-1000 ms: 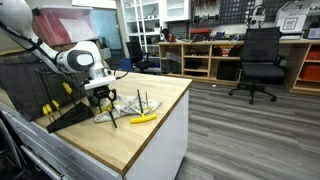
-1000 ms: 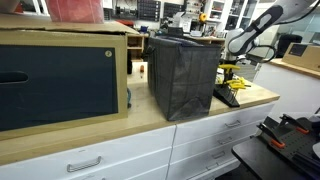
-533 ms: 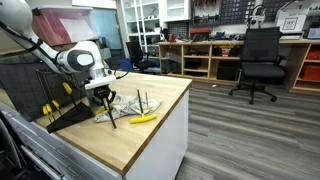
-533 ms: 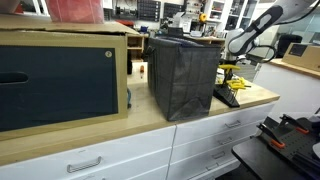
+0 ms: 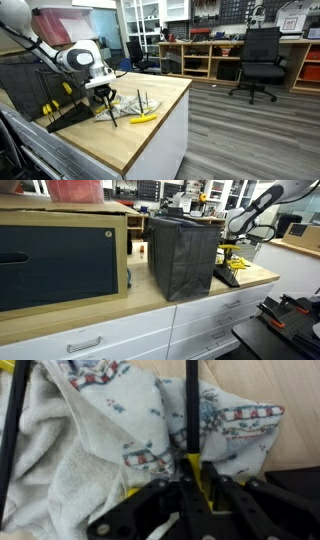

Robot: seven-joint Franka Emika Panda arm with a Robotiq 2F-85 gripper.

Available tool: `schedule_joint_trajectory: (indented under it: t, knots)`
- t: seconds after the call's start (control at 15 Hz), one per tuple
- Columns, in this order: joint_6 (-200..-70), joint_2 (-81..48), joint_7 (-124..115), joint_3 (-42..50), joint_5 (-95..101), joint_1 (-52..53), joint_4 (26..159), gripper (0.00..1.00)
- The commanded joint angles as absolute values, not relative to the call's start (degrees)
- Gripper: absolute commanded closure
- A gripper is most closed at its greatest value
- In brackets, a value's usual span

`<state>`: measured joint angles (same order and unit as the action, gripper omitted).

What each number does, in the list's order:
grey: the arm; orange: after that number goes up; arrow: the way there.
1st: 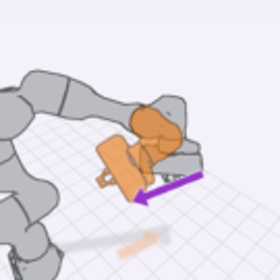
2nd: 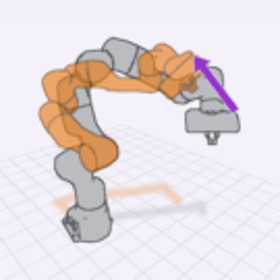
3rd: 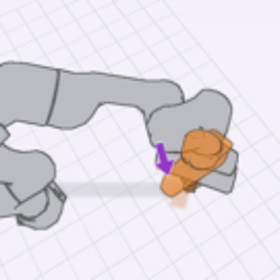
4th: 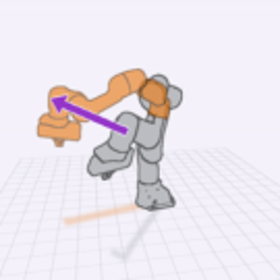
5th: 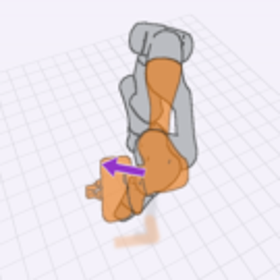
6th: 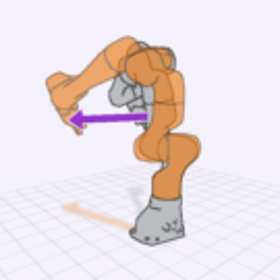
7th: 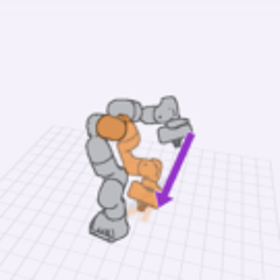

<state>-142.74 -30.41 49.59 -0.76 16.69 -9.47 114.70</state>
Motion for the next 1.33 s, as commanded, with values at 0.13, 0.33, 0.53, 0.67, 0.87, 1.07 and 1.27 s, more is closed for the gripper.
schedule_joint_trajectory:
  t: [0.13, 0.33, 0.53, 0.67, 0.87, 1.07, 1.27]
  knots:
    - [-147.3, -23.9, 52.7, -2.8, 12.9, -11.8, 119.4, 0.96]
    - [-149.3, -21.2, 55.5, -4.7, 7.4, -14.1, 121.4, 0.96]
    - [-152.2, -18.8, 57.1, -4.9, 3.4, -14.7, 123.5, 0.96]
    - [-152.0, -18.6, 56.4, -3.9, 3.5, -13.8, 123.9, 0.96]
    - [-149.8, -19.5, 54.0, -1.7, 6.1, -12.4, 124.2, 0.96]
    - [-149.7, -21.1, 48.2, 2.8, 12.3, -9.6, 124.2, 0.96]
    - [-149.0, -24.0, 37.4, 8.6, 22.0, -6.1, 123.1, 0.96]
